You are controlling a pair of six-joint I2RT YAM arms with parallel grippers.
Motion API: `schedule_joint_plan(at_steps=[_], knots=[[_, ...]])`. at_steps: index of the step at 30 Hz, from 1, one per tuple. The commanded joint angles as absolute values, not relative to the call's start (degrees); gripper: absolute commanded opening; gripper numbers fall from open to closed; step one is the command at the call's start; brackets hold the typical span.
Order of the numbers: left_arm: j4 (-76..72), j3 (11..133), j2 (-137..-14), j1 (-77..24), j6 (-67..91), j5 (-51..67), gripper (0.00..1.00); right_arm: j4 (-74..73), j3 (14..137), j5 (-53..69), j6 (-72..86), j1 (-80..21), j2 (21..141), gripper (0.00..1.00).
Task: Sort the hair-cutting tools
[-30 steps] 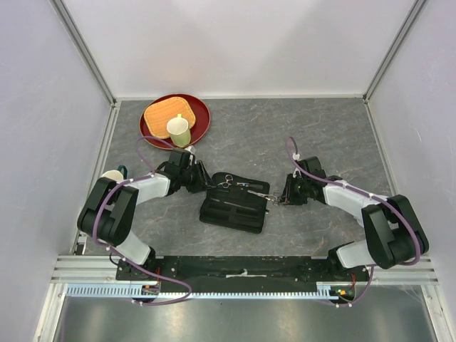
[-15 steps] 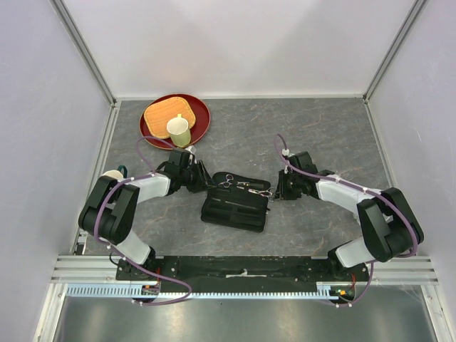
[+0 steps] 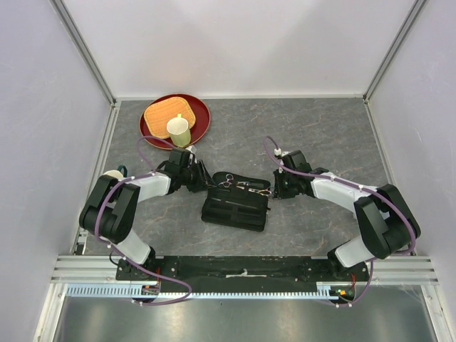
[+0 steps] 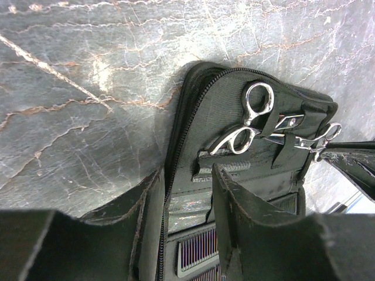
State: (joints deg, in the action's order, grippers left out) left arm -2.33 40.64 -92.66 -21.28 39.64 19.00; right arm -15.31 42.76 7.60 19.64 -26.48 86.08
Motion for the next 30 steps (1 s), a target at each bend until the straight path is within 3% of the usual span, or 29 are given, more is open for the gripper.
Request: schedule_joint_plan(at_steps=[1,20,30], knots=[[-0.7,42.5,-95.3,-22.4,41.0,19.9,0.44,-16.2,44.1,1.2,16.3,-26.7,85.5,0.0],[-0.4,45.1,-96.8,-22.5,40.7,18.2,0.43,-17.0,44.8,-2.6,13.5,-26.6,83.2,0.0],[1.5,47.4,-99.3,-23.4,40.6,15.2,0.33,-12.4,45.7,-7.7,10.7,-27.1,84.5,0.0]])
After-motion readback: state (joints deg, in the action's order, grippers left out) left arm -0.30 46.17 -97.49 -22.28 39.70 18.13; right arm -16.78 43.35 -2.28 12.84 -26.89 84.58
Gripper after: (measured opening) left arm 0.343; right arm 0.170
